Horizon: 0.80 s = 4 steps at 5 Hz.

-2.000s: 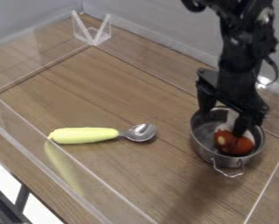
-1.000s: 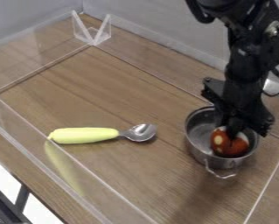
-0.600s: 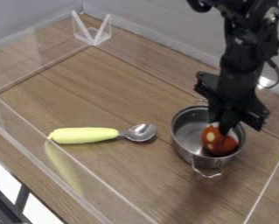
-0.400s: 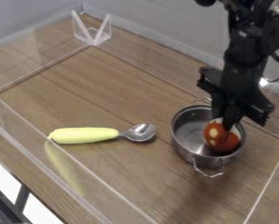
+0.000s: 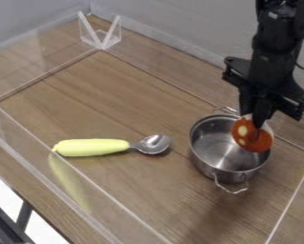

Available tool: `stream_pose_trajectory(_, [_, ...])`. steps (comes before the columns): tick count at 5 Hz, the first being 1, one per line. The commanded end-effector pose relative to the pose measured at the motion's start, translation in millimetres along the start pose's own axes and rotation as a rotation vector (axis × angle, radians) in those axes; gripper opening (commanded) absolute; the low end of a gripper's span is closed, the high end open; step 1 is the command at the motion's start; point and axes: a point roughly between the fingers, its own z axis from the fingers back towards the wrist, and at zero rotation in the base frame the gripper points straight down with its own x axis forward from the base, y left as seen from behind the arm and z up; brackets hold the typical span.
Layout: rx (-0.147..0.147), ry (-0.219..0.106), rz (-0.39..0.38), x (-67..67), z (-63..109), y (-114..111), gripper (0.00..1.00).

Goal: Remove mushroom from inside the silver pot and place it on the table

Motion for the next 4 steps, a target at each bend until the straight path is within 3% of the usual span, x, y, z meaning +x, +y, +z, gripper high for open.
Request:
stream_pose_trajectory(1, [-0.008, -0.123, 0.04, 16.8, 47.6, 15.8, 0.0])
stream_pose_trajectory(2, [0.01, -0.155, 0.111, 20.7, 68.2, 44.1, 0.0])
stream_pose_trajectory(3, [0.021, -0.163, 0.152, 20.8, 76.1, 67.4, 0.0])
stream_pose_trajectory(4, [0.029, -0.153, 0.163, 19.9, 71.1, 75.0, 0.0])
